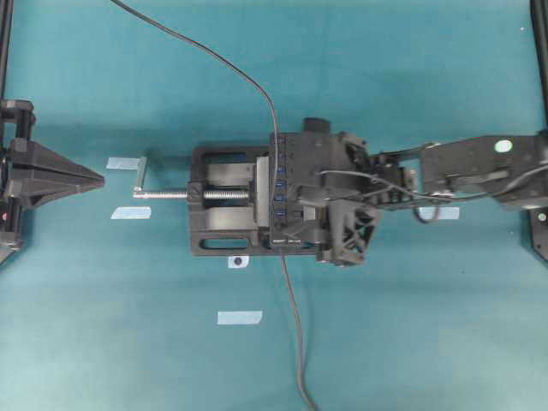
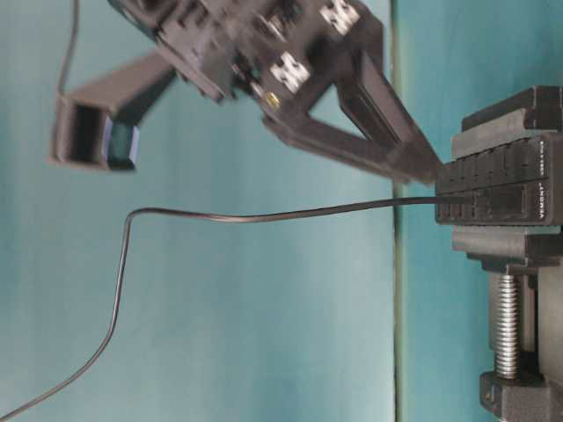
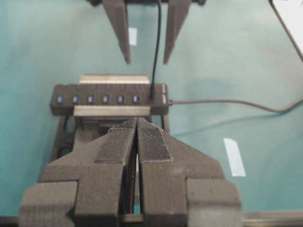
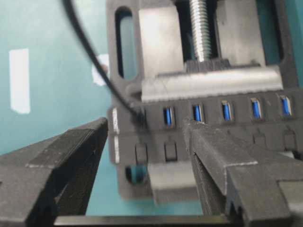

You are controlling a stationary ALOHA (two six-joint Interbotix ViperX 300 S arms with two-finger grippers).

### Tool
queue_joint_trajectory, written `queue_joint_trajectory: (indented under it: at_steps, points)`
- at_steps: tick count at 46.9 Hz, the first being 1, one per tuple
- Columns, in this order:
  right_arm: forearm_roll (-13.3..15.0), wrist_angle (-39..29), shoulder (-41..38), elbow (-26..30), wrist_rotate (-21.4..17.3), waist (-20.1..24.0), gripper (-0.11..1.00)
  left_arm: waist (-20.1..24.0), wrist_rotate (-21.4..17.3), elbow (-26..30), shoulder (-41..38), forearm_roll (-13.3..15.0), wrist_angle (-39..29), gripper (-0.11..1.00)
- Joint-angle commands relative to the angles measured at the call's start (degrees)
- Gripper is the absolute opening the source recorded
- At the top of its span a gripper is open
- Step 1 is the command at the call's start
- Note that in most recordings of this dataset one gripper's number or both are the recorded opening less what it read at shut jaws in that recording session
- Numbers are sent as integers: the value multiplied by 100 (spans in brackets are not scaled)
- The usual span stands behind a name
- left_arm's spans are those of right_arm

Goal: Insert the USB into the front port of the fixed hub.
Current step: 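Open the right gripper and lift it away from the hub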

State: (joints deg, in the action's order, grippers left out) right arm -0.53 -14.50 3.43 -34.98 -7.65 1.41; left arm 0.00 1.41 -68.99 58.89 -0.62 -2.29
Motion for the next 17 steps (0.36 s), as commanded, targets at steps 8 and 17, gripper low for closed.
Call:
queue_joint_trajectory:
  at_steps: [8,17]
  points:
    - [9,53,554,-272,-44,-9,69,9,18,62,-26,-9,35,0]
    - [0,79,809,-510,-44,-44,69,9,167,53,-26,-9,53,0]
